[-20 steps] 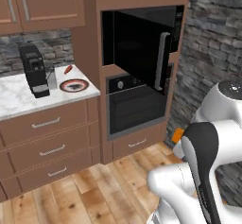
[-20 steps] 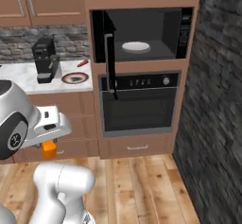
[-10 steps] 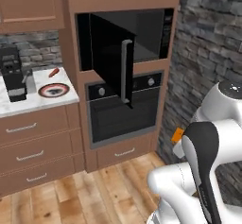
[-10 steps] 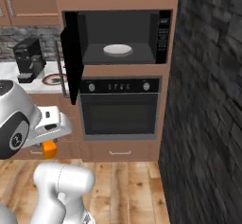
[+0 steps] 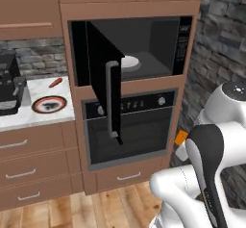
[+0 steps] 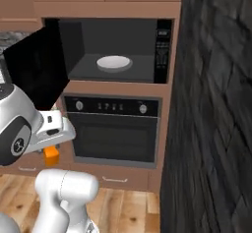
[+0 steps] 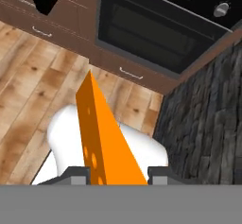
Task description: Pick the cheese from the counter and place it in the microwave.
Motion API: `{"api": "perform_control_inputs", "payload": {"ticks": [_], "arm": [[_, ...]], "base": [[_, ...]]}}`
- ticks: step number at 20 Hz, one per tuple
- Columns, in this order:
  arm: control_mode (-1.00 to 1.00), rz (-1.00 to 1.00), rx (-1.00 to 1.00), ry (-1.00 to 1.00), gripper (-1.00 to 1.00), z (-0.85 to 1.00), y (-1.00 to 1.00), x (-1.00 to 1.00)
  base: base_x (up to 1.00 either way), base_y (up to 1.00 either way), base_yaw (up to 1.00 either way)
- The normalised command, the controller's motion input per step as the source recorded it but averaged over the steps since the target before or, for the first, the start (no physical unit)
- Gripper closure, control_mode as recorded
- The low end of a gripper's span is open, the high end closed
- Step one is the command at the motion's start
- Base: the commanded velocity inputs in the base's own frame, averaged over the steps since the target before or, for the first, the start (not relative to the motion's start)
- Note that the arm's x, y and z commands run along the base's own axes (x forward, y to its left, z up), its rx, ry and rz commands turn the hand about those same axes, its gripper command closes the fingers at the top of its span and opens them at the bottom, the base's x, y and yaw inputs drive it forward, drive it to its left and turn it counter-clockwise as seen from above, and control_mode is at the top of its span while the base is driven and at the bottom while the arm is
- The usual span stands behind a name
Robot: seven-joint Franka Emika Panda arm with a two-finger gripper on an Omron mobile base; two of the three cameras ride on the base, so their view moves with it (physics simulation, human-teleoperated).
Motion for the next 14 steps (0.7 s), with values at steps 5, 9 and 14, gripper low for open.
{"api": "perform_control_inputs", "payload": {"ticks": [5,9,14], "arm": [[1.0,0.0,0.0,0.0,1.0,0.0,0.0,0.0],[1.0,0.0,0.0,0.0,1.0,0.0,0.0,0.0],[1.0,0.0,0.0,0.0,1.0,0.0,0.0,0.0]], "base": [[0.68,-0.53,0.04],[0.61,-0.39,0.01],[0.79,0.0,0.05]]}}
